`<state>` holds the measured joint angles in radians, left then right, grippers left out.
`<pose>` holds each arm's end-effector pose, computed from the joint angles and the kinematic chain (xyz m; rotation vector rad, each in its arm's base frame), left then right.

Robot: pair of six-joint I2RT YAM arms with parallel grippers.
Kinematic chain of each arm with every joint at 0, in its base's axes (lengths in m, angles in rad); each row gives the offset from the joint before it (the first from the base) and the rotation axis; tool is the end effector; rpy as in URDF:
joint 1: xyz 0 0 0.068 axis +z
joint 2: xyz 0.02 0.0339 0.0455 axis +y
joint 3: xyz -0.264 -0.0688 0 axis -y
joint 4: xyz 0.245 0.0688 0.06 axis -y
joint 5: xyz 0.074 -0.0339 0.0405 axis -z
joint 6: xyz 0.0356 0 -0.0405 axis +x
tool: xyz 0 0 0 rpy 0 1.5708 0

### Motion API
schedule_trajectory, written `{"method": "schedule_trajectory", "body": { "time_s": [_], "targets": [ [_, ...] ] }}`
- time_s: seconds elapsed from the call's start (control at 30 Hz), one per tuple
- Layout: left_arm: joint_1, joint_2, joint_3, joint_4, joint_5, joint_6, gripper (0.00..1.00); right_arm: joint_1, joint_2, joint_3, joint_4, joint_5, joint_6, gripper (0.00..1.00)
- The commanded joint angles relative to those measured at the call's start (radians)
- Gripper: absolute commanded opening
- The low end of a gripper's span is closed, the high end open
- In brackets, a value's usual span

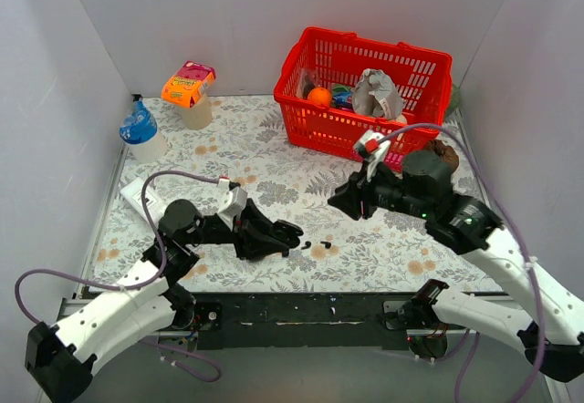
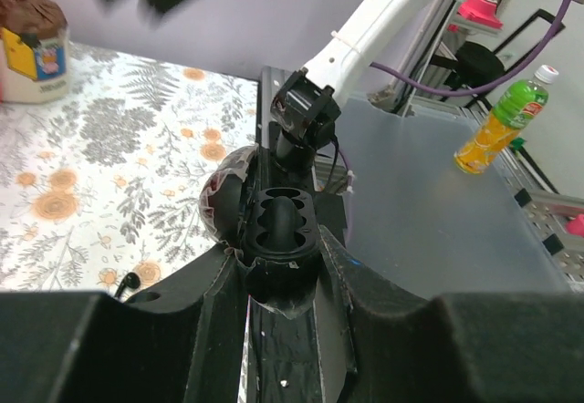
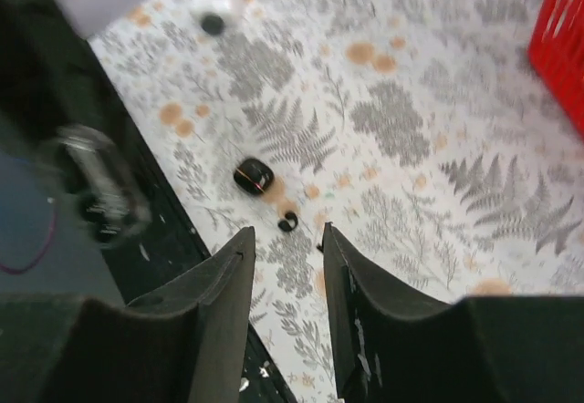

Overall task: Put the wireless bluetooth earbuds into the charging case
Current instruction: Pick up the earbud from the center of the board.

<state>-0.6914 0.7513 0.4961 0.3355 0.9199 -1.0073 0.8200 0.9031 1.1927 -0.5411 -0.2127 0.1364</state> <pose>0.1164 -0.1331 0.2976 0.6304 1.8123 -1.9288 0.1170 0.1364 0.4212 -0.7843 1.7358 0.8574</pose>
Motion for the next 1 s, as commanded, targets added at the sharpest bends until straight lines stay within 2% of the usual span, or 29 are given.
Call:
{"method": "schedule_trajectory", "body": {
  "time_s": [0.0,0.07,0.17,0.3,0.4,0.7,0.97],
  "targets": [
    [-0.003,-0.128,-0.031,-0.027,-0.101,-0.019,0.00,-0.022,0.100,-0.264,0.139,-0.005,0.075,0.39],
    [-0.003,-0.170,-0.025,-0.055,-0.121,-0.008,0.00,0.002,0.149,-0.390,0.279,-0.065,0.121,0.36],
    [-0.003,-0.188,-0.008,-0.121,-0.133,0.010,0.00,0.088,0.219,-0.432,0.394,-0.036,0.126,0.37],
    [-0.003,-0.198,-0.004,-0.130,-0.136,0.018,0.00,0.145,0.431,-0.352,0.374,0.002,0.094,0.37],
    [-0.003,-0.204,-0.004,-0.133,-0.142,0.018,0.00,0.148,0.514,-0.335,0.414,0.019,0.106,0.37],
    [-0.003,-0.233,-0.013,-0.148,-0.165,0.019,0.00,0.148,0.686,-0.282,0.466,0.021,0.179,0.45],
    [-0.003,-0.254,-0.013,-0.177,-0.179,0.030,0.00,0.159,0.747,-0.257,0.478,0.059,0.227,0.47]
  ]
}}
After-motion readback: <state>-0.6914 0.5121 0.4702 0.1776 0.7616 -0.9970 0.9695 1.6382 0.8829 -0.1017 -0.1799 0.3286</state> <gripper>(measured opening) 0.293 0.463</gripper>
